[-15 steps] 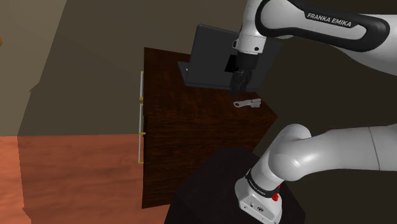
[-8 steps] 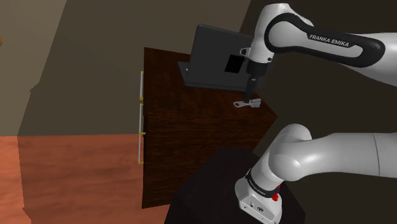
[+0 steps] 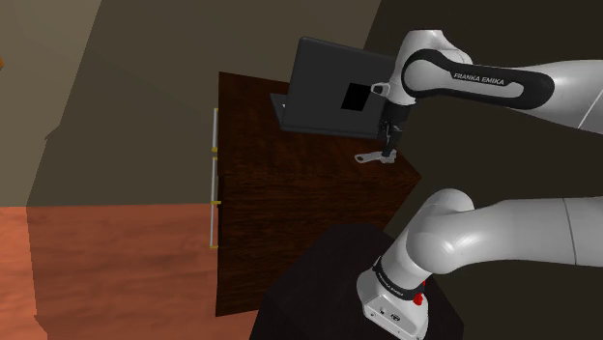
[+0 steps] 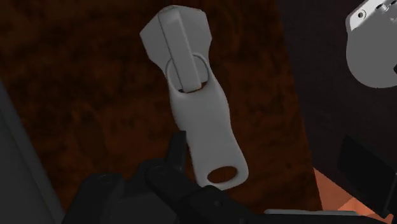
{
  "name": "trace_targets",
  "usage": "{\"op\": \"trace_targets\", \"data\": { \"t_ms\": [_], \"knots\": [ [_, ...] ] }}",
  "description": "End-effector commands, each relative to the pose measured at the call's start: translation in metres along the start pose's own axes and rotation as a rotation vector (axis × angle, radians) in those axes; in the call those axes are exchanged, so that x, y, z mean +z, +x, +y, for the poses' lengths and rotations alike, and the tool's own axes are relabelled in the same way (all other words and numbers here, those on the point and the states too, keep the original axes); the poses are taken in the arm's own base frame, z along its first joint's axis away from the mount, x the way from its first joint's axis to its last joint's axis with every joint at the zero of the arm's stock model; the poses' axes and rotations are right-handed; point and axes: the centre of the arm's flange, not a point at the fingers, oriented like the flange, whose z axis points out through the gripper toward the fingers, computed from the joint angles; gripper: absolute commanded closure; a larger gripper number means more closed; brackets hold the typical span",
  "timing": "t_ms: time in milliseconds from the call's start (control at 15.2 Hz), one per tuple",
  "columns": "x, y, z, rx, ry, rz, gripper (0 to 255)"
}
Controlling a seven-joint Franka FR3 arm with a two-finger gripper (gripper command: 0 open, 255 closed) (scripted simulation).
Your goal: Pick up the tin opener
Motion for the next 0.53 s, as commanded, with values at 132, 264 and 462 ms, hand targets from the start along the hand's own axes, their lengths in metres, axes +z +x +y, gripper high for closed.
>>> {"op": "trace_targets", "data": {
  "t_ms": [132, 264, 462],
  "knots": [
    [0.015, -0.014, 0.027, -0.135, -0.042, 0.036, 0],
    [0.025, -0.012, 0.028, -0.135, -0.042, 0.036, 0],
    [0.041, -0.010, 0.028, -0.135, -0.042, 0.036, 0]
  ]
}}
